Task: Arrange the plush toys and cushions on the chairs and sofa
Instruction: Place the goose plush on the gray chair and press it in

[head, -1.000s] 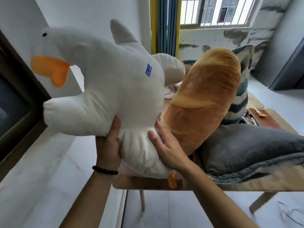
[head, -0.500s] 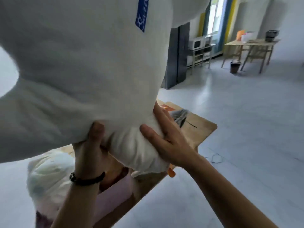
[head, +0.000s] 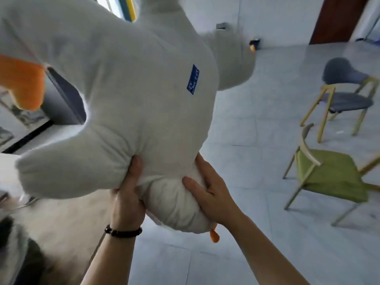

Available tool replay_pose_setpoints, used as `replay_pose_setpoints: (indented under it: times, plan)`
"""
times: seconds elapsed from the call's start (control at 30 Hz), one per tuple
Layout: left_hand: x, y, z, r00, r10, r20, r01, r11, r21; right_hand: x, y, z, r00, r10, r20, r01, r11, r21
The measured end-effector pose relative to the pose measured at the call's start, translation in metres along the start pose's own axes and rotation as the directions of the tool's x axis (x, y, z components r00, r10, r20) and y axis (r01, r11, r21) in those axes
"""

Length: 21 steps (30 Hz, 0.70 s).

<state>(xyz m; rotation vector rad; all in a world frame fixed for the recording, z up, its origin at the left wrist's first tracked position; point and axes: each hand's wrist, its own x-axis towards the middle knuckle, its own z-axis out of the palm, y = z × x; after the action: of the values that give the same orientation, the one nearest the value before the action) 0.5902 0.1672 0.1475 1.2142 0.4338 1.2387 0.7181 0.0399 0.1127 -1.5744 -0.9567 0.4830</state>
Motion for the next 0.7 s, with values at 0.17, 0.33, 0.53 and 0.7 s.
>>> replay_pose_setpoints:
  times: [0.17, 0.33, 0.53, 0.7]
  plan:
    - [0.053, -0.087, 0.09, 0.975, -0.188, 0.121, 0.197, 0.978, -0.07, 0.064, 0.049, -0.094, 0.989, 0.133, -0.068, -0.133, 0.991, 0.008]
    - [0.116, -0.151, 0.169, 0.973, -0.179, 0.149, 0.185, 0.982, -0.033, 0.148, 0.102, -0.148, 0.978, 0.179, -0.11, -0.173, 0.983, 0.056]
    - [0.243, -0.268, 0.251, 0.936, -0.31, 0.169, 0.328, 0.94, -0.094, 0.291, 0.169, -0.213, 0.956, 0.204, -0.211, -0.196, 0.979, 0.06]
    - [0.362, -0.353, 0.368, 0.878, -0.383, 0.289, 0.427, 0.898, -0.107, 0.417, 0.191, -0.298, 0.911, 0.18, -0.371, -0.175, 0.983, 0.046]
